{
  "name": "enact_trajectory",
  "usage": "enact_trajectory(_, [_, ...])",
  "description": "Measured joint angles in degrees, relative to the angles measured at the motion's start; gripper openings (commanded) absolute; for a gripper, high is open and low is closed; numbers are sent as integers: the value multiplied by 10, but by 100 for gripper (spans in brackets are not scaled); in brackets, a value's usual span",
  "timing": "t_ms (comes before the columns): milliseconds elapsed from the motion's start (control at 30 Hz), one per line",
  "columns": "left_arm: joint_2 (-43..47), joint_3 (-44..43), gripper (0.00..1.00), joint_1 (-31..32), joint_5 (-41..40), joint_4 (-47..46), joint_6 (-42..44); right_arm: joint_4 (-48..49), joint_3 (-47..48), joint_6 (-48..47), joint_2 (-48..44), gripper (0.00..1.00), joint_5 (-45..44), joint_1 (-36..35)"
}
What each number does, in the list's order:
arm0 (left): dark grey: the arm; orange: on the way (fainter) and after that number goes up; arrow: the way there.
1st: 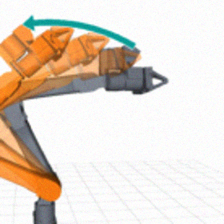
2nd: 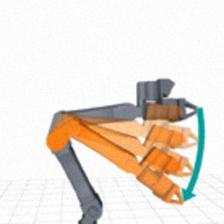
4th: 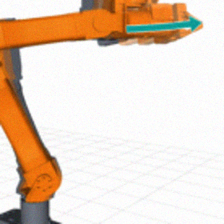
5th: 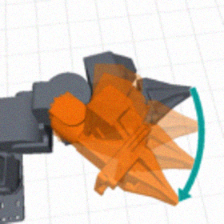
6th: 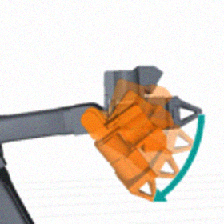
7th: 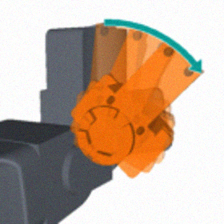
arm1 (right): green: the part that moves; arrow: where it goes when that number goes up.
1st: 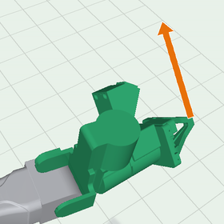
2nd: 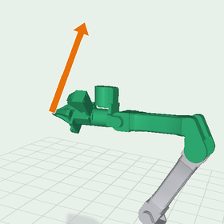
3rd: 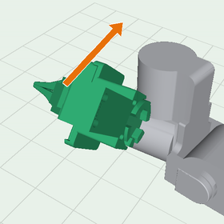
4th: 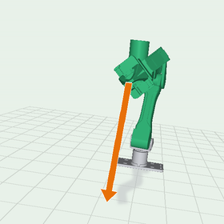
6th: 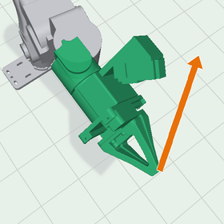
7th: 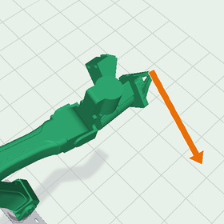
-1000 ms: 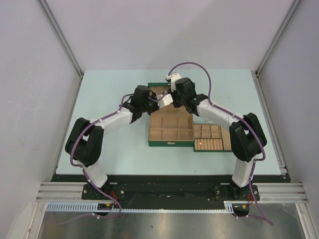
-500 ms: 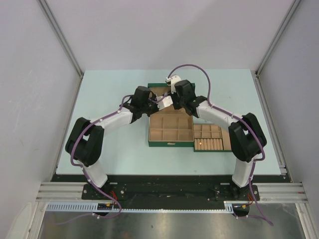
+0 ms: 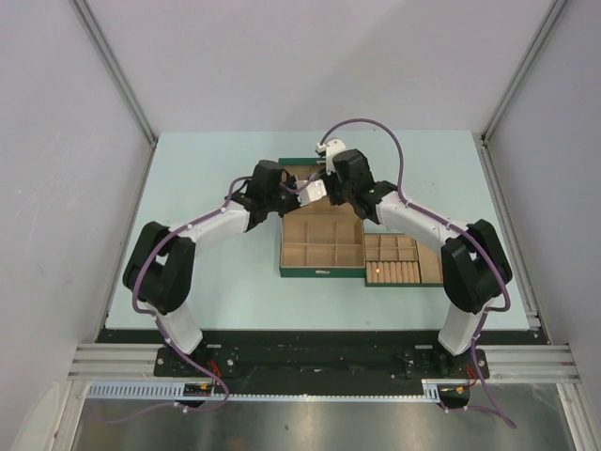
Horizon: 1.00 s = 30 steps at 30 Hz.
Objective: Organize the mixed jewelry
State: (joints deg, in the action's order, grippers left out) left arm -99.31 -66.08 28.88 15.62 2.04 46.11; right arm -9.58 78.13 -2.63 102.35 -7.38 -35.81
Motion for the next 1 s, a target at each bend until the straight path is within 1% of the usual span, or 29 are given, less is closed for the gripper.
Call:
enact_trajectory(233, [-4, -8, 0, -9, -3, -2, -25, 0, -1, -5, -31, 33, 3, -8])
enact_trajectory(600, [-5, -10, 0, -11, -2, -3, -39, 12, -3, -2, -29, 33, 7, -7])
enact_trajectory(1000, [-5, -10, 0, -14, 2, 2, -58, 48, -3, 28, -2, 33, 116, 15])
